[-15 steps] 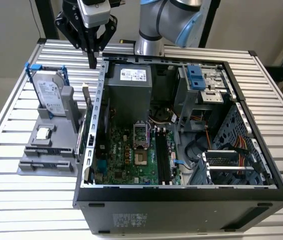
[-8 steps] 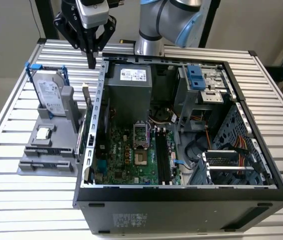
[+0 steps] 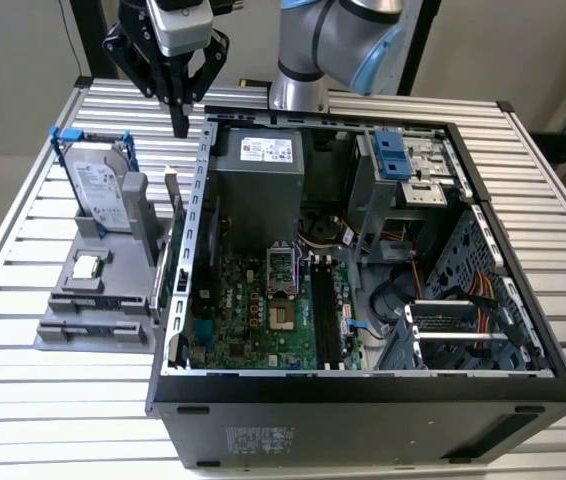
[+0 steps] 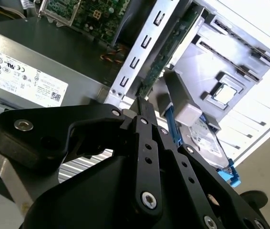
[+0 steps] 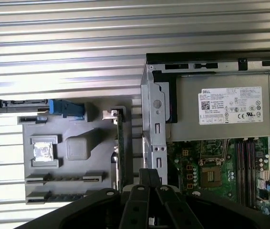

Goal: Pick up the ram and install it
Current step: 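Reach for the ram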

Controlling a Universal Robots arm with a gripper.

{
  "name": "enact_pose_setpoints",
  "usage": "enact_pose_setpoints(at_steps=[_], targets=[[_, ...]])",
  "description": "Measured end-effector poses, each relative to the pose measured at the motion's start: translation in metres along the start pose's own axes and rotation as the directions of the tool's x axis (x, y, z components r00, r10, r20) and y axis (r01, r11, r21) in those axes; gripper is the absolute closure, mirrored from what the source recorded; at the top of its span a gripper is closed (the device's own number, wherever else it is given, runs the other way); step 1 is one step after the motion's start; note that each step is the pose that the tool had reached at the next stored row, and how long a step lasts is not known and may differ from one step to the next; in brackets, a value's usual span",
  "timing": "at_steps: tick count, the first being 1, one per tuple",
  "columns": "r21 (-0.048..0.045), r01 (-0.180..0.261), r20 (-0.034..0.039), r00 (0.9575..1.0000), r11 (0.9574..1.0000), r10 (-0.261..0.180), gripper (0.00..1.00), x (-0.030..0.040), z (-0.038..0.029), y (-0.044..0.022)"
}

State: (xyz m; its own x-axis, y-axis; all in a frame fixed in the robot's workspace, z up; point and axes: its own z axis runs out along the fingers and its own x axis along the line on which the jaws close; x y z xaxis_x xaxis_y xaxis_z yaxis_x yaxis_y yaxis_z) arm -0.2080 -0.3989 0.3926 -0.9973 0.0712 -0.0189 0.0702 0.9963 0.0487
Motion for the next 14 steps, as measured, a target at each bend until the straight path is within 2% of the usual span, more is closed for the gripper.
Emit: enact_pose_setpoints(at_steps=[7,14], targets=[[0.0001,0.0,-0.0002,1.0,1.0,0.0,1.0,0.0055,-0.0001,-0.0004],[-0.0001,0.0,-0.0001,1.0,1.0,0.0,1.0,0.014,-0.0002,-0.001]])
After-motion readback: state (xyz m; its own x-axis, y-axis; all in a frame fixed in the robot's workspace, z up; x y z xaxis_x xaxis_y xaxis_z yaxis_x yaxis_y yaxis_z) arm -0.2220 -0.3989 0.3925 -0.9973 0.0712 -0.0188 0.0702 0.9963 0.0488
